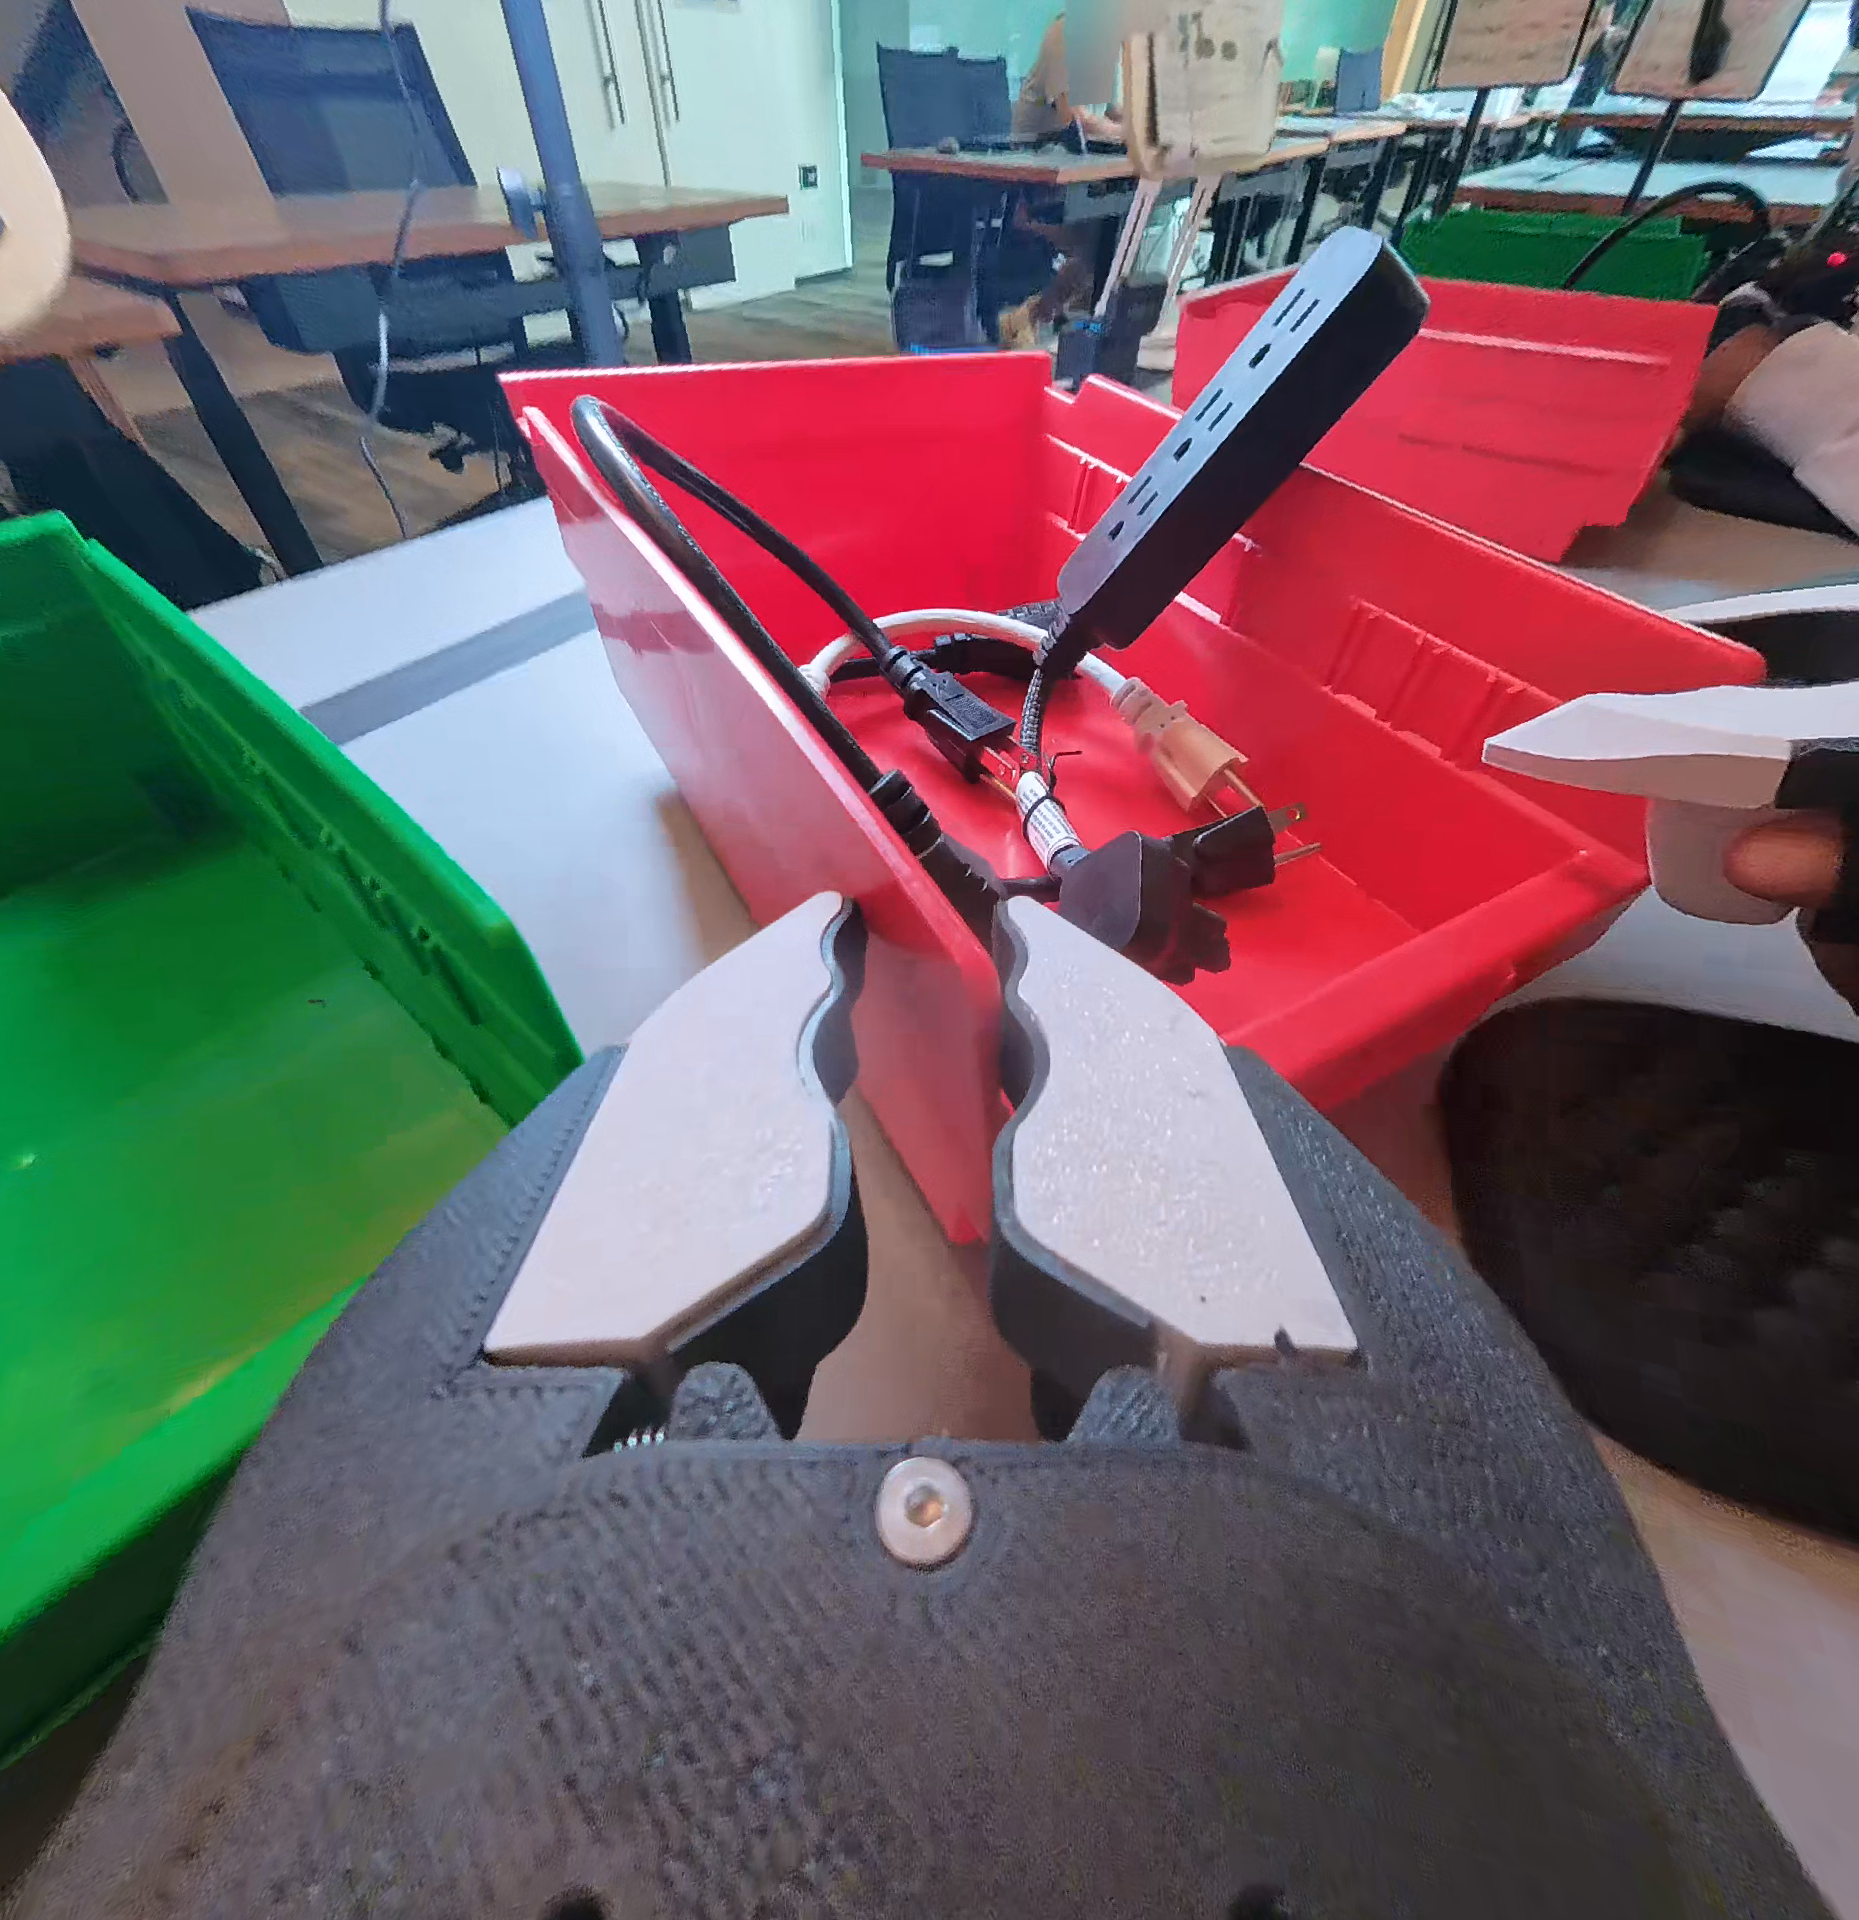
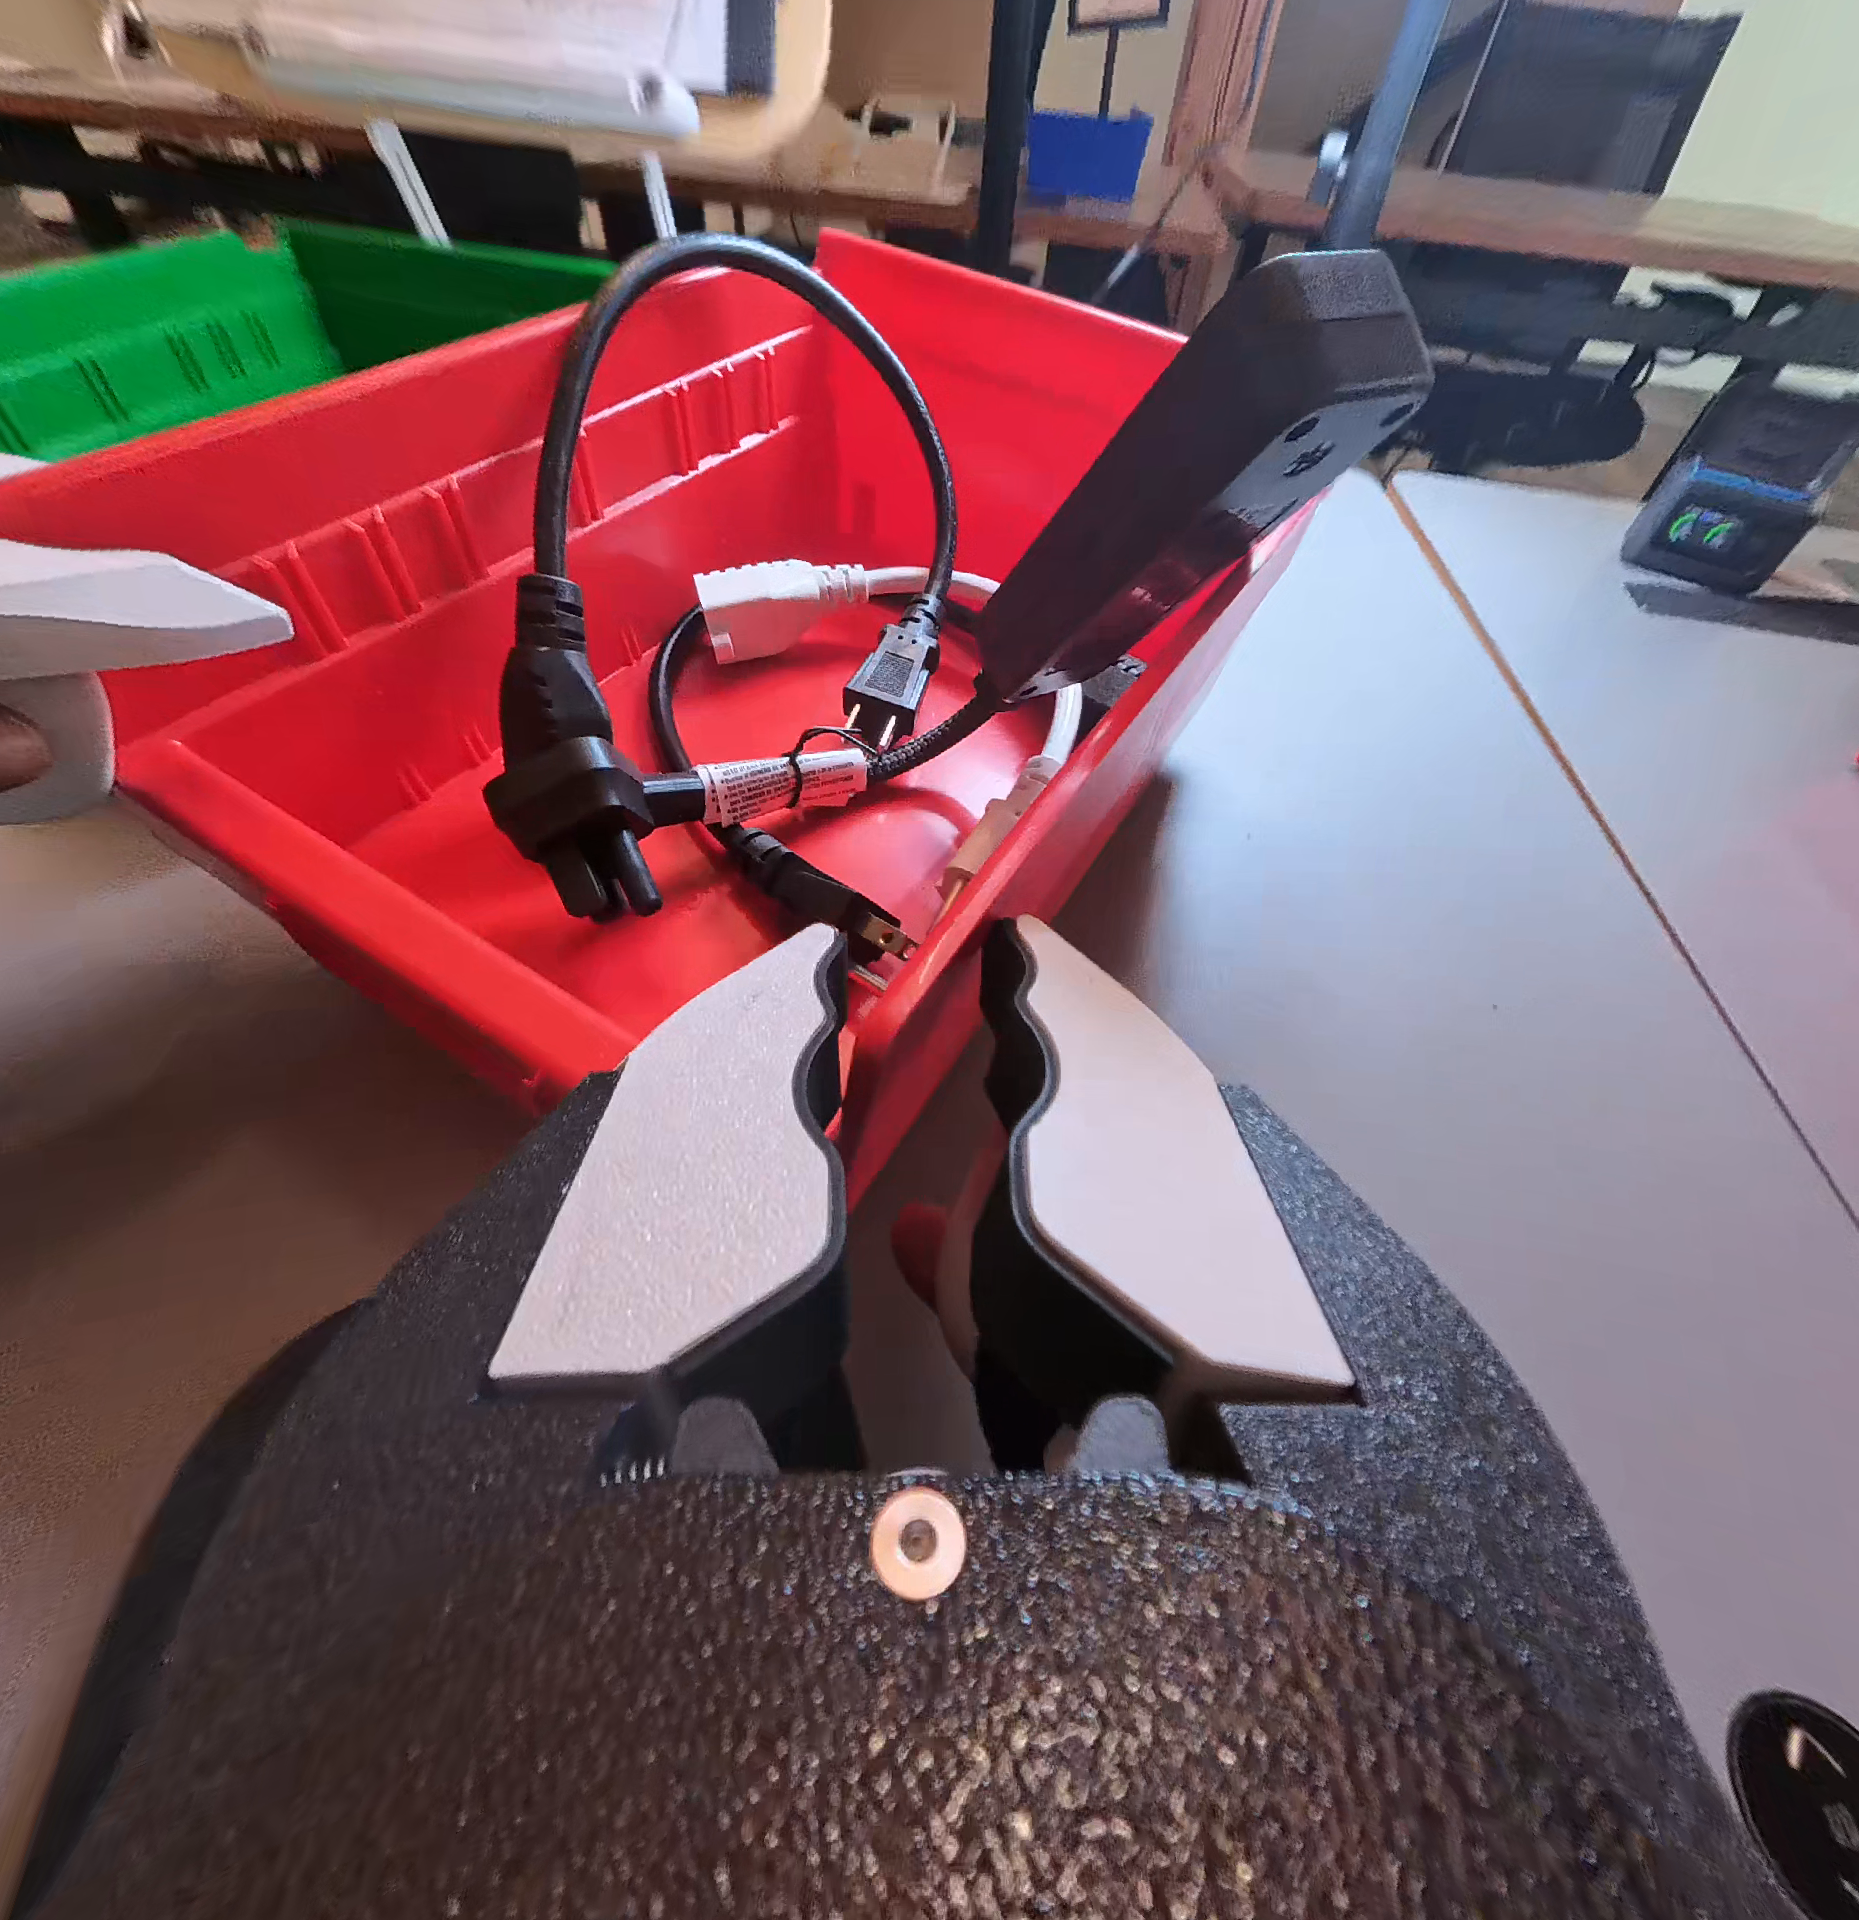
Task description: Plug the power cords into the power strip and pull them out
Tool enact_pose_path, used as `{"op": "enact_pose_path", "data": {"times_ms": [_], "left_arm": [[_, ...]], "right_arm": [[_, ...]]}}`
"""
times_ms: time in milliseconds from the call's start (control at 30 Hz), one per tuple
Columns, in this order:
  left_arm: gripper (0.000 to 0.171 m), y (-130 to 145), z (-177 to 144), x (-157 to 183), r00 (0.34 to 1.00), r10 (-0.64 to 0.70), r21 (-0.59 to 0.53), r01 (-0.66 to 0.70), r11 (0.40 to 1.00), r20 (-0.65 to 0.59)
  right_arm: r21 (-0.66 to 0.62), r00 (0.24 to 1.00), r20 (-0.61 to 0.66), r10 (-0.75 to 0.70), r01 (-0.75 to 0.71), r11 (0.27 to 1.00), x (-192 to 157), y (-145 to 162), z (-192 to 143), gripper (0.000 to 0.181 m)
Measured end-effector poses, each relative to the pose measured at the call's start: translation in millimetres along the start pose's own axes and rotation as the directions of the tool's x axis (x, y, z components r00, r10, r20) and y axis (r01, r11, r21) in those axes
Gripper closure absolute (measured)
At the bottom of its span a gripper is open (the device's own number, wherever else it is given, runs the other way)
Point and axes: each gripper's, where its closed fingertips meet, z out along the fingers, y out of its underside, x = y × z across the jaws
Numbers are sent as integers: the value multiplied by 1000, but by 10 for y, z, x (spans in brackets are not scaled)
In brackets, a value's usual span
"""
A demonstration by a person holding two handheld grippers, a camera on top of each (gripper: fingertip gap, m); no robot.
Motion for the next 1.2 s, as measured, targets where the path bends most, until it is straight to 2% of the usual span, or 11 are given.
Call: {"op": "enact_pose_path", "data": {"times_ms": [133, 267, 400, 533, 733, 867, 1000, 1200], "left_arm": [[151, -325, -359, 56, 999, 37, 93, -40, 995, 29], [151, -637, -931, -46, 990, 66, 164, -86, 983, 123], [153, -797, -1658, -371, 960, 67, 205, -126, 971, 272], [153, -782, -2492, -810, 893, 36, 210, -143, 967, 448], [153, -430, -3687, -1519, 730, -47, 179, -105, 978, 682], [154, -119, -4154, -1950, 639, -121, 202, -55, 978, 759], [154, 270, -4243, -2256, 600, -162, 186, 23, 982, 783], [155, 868, -4037, -2526, 591, -239, 170, 172, 970, 770]], "right_arm": [[107, 1000, 2, -28, 28, 994, -184, -355, -302, 154], [206, 994, 55, -98, 85, 975, -588, -793, -493, 153], [292, 975, 163, -150, 97, 952, -1220, -1175, -427, 153], [334, 927, 317, -202, 91, 938, -2048, -1478, -159, 154], [331, 801, 530, -278, 106, 938, -3489, -1637, 381, 156], [292, 756, 579, -304, 156, 944, -4224, -1474, 772, 155], [217, 733, 627, -263, 160, 963, -4547, -1190, 1090, 156], [88, 729, 641, -238, 238, 967, -4625, -676, 1452, 154]]}}
